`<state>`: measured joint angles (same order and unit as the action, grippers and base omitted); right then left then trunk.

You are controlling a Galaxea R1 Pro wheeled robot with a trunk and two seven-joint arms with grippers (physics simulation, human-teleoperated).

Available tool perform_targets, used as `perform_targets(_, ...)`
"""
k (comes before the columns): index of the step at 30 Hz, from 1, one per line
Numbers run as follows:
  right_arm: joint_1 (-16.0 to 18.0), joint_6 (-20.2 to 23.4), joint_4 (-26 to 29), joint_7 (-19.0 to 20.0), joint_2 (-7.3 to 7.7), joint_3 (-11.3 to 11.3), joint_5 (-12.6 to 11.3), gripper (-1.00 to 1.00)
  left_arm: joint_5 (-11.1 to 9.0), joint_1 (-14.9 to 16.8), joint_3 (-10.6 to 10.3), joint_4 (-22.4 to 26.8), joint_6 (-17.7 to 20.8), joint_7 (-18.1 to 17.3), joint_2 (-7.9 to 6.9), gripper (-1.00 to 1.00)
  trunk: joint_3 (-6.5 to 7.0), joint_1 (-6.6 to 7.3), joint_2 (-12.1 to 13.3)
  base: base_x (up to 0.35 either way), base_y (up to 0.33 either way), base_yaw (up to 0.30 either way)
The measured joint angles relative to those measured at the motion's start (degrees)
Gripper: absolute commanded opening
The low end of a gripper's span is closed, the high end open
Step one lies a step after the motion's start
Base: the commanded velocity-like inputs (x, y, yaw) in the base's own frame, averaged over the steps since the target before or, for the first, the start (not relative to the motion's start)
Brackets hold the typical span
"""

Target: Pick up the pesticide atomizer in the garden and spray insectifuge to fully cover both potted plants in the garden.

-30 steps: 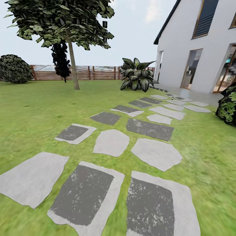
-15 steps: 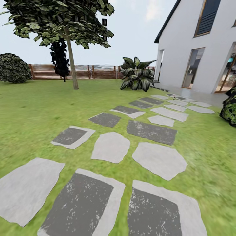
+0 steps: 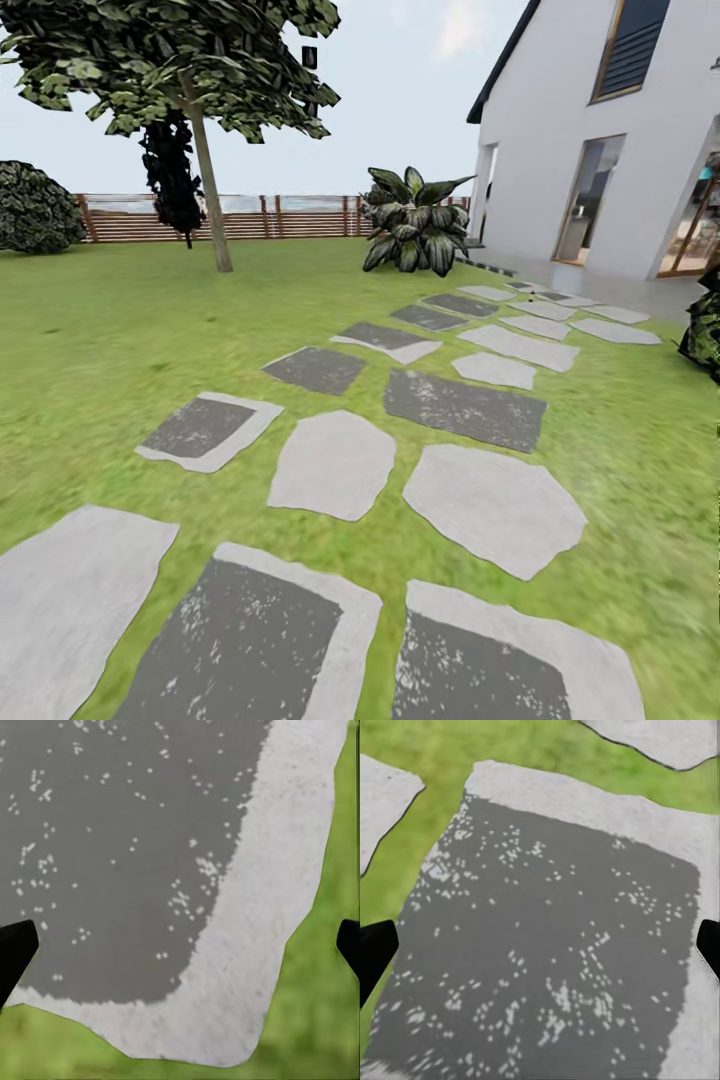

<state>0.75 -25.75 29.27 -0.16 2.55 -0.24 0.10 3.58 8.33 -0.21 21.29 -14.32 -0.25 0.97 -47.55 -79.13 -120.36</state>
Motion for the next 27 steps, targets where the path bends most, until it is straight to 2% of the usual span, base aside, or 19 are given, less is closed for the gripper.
perform_targets(10,0.0,0.0,-0.03,0.0,-0.01,0.01,0.03,1.0,0.0,0.0,0.03,0.0,0.0,0.0,-0.08,1.0,0.0,-0.01,0.01,0.339,0.0,-0.216)
perform_targets(27,0.01,0.0,0.01,0.07,0.06,0.0,0.06,1.0,0.01,-0.01,-0.02,0.01,0.0,0.0,0.08,1.0,0.0,0.0,0.0,0.339,0.0,-0.009)
